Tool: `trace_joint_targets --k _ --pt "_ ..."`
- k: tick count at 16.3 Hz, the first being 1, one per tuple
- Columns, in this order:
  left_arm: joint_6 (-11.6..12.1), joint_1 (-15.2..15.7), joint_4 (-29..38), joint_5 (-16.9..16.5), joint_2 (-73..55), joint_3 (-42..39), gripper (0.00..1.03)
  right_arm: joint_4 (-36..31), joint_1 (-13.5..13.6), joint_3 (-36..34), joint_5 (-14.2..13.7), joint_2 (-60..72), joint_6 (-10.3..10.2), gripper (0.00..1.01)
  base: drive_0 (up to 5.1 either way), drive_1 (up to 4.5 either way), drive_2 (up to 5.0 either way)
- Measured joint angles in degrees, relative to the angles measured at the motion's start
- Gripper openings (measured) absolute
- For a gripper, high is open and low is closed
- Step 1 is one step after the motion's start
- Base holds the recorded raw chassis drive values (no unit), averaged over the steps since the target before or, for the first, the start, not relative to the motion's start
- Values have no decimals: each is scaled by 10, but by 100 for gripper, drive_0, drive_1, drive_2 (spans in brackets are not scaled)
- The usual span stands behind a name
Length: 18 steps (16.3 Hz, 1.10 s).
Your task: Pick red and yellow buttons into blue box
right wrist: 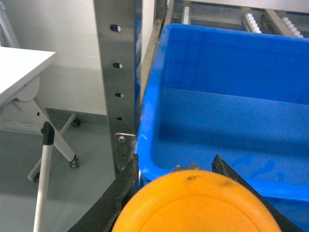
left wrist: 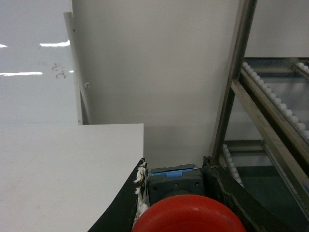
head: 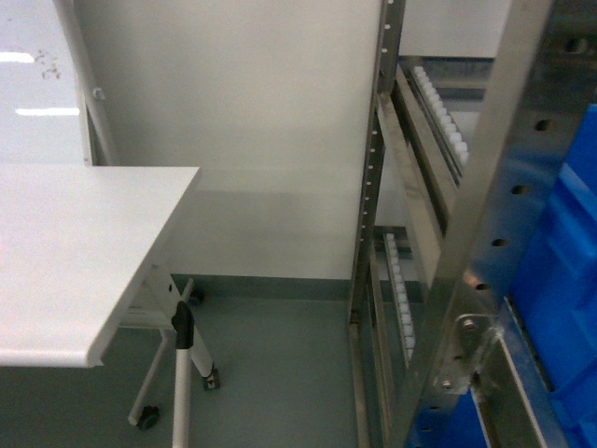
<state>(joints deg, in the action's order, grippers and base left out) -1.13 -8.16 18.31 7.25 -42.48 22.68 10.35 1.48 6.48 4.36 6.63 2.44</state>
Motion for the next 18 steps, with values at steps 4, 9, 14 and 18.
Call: trace_joint_targets --k 4,9,14,18 --pt "0 0 -2 0 -1 0 30 -1 0 0 0 0 0 40 504 -241 -241" --pt "0 0 -1 0 0 0 30 -2 0 0 0 0 0 40 511 -235 -235" --pt "0 0 -3 0 -1 0 30 -2 0 0 0 0 0 40 501 -244 -244" --pt "0 0 -3 0 -1 0 30 0 0 0 0 0 0 40 506 -239 -239"
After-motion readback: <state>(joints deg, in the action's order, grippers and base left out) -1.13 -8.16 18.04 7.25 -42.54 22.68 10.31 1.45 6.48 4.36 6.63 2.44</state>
